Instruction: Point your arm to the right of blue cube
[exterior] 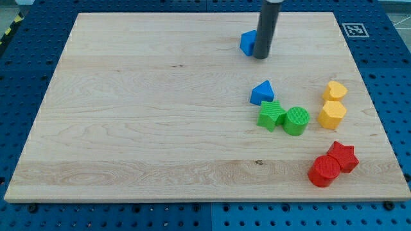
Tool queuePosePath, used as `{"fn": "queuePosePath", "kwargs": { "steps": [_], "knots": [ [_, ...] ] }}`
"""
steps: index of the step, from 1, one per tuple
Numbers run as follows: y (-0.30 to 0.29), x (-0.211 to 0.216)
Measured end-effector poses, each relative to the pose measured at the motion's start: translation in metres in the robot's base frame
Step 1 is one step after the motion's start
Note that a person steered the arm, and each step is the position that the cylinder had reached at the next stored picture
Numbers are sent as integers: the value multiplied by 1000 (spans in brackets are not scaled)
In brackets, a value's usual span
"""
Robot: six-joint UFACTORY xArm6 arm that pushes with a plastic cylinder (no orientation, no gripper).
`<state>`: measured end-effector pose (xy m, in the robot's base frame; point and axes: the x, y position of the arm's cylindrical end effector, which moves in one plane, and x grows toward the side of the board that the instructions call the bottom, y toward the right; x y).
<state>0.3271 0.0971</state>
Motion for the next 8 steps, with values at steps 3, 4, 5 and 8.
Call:
{"fn": "queuePosePath", "kwargs": {
  "steps": [3, 4, 5, 8],
  "knots": [
    [-54, -108],
    [-54, -97],
    [-51, -42],
    [59, -89]
  ]
}}
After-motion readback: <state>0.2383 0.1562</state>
